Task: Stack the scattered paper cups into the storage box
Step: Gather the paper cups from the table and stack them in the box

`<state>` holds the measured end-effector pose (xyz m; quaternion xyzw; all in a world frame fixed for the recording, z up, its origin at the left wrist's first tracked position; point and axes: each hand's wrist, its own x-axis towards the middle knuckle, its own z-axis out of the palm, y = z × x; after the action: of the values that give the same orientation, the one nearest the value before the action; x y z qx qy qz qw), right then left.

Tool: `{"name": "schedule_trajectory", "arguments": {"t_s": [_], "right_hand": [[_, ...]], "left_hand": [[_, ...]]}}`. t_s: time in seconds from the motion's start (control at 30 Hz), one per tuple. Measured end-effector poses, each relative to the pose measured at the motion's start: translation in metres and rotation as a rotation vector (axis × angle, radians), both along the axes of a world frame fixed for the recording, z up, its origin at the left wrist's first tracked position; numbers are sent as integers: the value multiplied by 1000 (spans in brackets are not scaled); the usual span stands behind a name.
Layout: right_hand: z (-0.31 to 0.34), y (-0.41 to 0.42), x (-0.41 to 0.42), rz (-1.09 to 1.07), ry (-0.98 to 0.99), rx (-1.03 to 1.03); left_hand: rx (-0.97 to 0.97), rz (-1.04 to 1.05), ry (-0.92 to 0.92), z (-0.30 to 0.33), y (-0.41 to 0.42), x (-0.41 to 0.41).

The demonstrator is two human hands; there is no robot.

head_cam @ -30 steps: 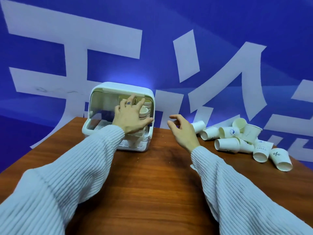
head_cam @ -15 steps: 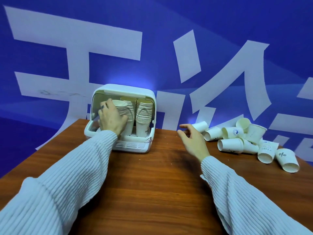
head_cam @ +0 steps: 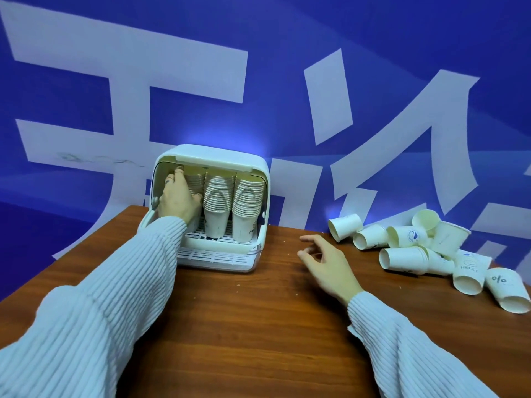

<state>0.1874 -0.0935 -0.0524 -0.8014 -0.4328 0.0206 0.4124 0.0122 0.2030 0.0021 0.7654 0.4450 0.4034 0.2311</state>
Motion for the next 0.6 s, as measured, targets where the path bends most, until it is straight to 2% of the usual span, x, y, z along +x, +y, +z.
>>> {"name": "schedule_trajectory", "arguments": {"t_s": [0.13, 0.27, 0.37, 0.47, 0.6], "right_hand": [[-3, -6, 0, -32, 9, 0], [-1, -12, -5, -84, 58, 37], [0, -21, -7, -116, 81, 58], [4, -37, -9, -137, 58, 70], [2, -70, 5, -199, 37, 99]], "left_hand": [[42, 31, -55, -6, -15, -7], [289, 47, -70, -7, -72, -2], [383, -153, -57, -14, -113, 13], [302, -405, -37, -27, -152, 37], [265, -600, 36, -49, -207, 76]]}}
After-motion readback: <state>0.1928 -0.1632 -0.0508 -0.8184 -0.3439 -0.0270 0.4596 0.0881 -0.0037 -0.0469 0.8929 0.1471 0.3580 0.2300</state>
